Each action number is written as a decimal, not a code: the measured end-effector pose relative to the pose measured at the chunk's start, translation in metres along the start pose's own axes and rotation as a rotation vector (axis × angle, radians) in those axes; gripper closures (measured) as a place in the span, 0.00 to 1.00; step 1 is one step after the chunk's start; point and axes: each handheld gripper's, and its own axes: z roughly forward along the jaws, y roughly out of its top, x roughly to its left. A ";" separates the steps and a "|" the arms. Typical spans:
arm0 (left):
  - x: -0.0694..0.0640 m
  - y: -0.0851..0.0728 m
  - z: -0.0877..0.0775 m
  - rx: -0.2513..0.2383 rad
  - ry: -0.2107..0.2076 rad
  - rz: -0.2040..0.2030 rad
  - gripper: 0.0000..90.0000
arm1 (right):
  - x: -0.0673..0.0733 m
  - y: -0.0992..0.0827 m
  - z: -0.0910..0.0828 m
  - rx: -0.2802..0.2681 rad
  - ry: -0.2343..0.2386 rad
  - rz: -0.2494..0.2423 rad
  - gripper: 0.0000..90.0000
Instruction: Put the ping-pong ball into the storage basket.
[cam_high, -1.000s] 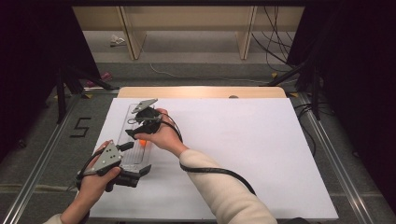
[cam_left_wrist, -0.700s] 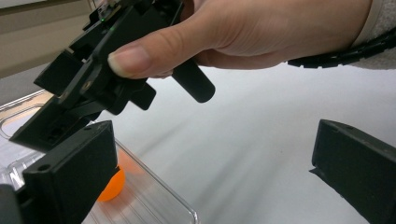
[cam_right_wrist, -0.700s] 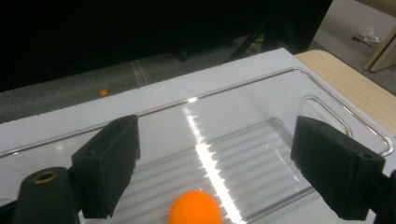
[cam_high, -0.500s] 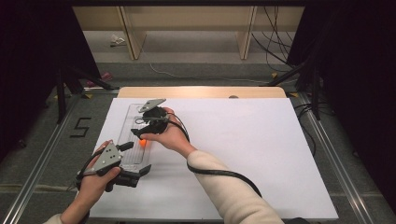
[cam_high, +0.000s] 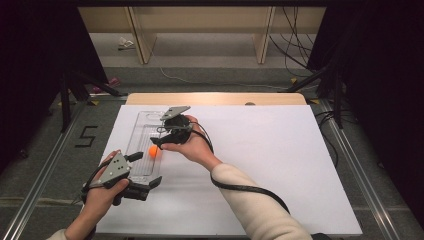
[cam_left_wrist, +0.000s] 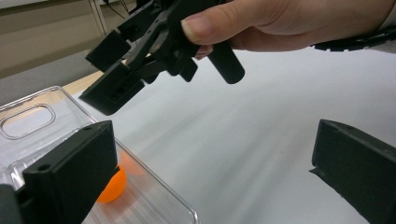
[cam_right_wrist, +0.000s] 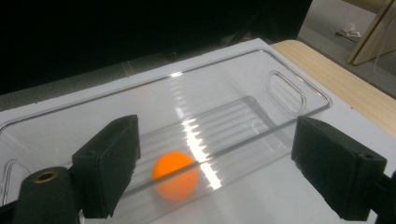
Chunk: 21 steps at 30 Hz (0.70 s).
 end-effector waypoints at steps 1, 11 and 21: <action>0.000 0.000 0.000 0.000 0.000 -0.003 0.00 | 0.000 0.000 -0.001 0.000 0.000 0.002 0.18; 0.000 0.000 0.000 0.000 -0.001 -0.001 0.00 | -0.010 -0.012 -0.019 -0.002 -0.022 0.025 0.18; 0.000 0.000 0.001 0.000 -0.002 -0.001 0.00 | -0.017 -0.022 -0.038 -0.016 -0.038 0.048 0.18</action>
